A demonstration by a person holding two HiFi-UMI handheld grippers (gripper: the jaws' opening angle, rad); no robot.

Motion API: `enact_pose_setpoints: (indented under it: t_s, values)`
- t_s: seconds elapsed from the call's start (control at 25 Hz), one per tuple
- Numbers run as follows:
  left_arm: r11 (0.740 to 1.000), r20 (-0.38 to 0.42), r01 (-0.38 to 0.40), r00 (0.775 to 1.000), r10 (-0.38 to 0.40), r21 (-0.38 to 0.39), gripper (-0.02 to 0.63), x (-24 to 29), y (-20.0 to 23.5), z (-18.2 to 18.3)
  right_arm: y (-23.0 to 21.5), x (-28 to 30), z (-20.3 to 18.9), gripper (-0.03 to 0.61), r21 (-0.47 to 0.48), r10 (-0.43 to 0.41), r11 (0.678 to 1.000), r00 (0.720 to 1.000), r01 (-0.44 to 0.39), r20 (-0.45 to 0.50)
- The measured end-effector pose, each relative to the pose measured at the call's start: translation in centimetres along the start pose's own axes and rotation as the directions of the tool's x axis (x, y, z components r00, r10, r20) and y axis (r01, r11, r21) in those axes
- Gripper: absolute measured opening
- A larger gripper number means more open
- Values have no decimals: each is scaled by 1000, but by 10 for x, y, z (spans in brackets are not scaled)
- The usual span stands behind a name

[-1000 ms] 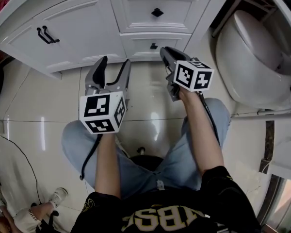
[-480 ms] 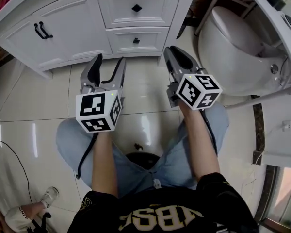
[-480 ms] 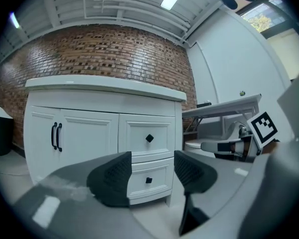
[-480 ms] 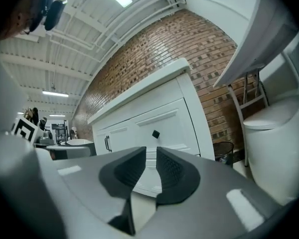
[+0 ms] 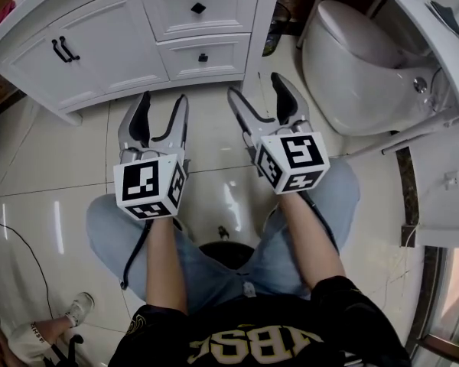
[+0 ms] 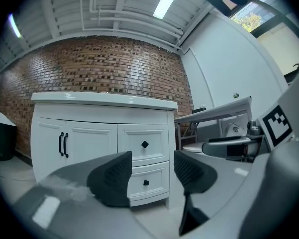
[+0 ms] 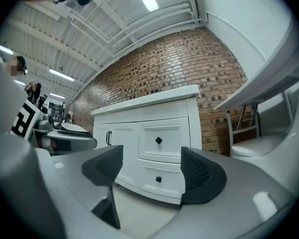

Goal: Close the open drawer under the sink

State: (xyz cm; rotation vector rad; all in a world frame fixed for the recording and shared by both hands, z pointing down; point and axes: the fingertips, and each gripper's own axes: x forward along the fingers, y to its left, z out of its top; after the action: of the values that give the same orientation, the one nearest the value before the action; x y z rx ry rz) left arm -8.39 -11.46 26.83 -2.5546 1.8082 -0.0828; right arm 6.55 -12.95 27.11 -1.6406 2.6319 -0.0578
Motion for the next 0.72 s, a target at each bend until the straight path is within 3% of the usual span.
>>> enact_pose_setpoints:
  t_s: [0.2,0.4,0.72]
  values:
    - [998,45,29,999,-31,54,267,-9,-14,7,-11,-16,-7,356,-126,-77,989,997,74,-18]
    - [998,26,22,999,-24,64,267,-11,-12,-2,-24,-17,-22,356,-100,-99,991,993,92,-59]
    - [998,34,19,999,-22,60,267,-5,-13,-2,-19,-11,-20,354,-87,-86,993,995,82,-44]
